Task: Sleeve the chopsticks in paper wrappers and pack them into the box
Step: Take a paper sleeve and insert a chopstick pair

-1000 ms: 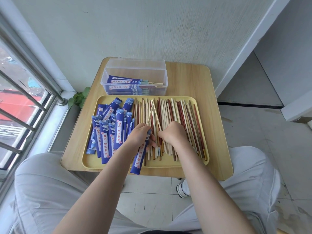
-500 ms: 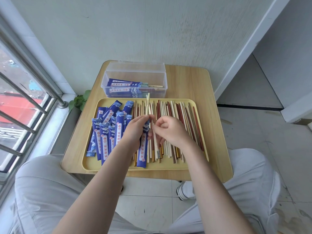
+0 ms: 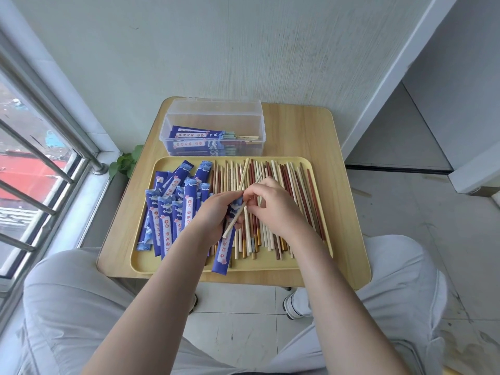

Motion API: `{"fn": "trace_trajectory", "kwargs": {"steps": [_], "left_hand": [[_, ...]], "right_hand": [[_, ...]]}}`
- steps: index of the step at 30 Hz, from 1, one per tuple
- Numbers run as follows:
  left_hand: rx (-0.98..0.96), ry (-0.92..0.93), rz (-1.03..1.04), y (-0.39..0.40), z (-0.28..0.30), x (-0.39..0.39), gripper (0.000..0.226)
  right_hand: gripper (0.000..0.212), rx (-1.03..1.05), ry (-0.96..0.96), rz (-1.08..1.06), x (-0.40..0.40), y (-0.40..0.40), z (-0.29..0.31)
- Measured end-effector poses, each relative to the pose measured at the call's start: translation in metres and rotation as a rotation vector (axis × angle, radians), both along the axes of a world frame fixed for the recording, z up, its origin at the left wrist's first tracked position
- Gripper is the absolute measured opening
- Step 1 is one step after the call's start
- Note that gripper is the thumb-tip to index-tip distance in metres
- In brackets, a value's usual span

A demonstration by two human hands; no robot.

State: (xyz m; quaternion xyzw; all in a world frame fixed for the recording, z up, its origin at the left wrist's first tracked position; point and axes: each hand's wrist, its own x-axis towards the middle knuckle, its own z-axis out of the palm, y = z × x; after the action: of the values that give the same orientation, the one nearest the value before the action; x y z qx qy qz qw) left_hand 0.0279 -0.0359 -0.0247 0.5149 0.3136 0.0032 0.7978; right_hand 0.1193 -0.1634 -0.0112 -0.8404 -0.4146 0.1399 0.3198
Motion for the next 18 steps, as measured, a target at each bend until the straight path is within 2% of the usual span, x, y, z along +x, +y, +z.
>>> {"fn": "trace_trajectory", "kwargs": {"steps": [6, 9, 11, 14, 18], "left_hand": [[-0.005, -0.011, 0.042, -0.001, 0.004, 0.002, 0.024], [0.047, 0.036, 0.040, 0.002, 0.004, 0.002, 0.024], [0.113, 0.087, 0.013, 0.005, 0.003, 0.001, 0.024], [0.172, 0.110, -0.078, 0.002, 0.002, -0.001, 0.025], [0.279, 0.122, -0.210, -0.002, -0.001, -0.003, 0.024]], "right_hand": [[0.005, 0.130, -0.122, -0.038, -0.001, 0.004, -0.009], [0.005, 0.305, -0.125, -0.189, 0.005, 0.002, -0.006], [0.007, 0.466, -0.050, -0.359, 0.009, 0.000, 0.001], [0.005, 0.719, 0.169, -0.547, 0.013, 0.000, 0.016], [0.005, 0.811, 0.371, -0.654, 0.018, 0.000, 0.021]]}}
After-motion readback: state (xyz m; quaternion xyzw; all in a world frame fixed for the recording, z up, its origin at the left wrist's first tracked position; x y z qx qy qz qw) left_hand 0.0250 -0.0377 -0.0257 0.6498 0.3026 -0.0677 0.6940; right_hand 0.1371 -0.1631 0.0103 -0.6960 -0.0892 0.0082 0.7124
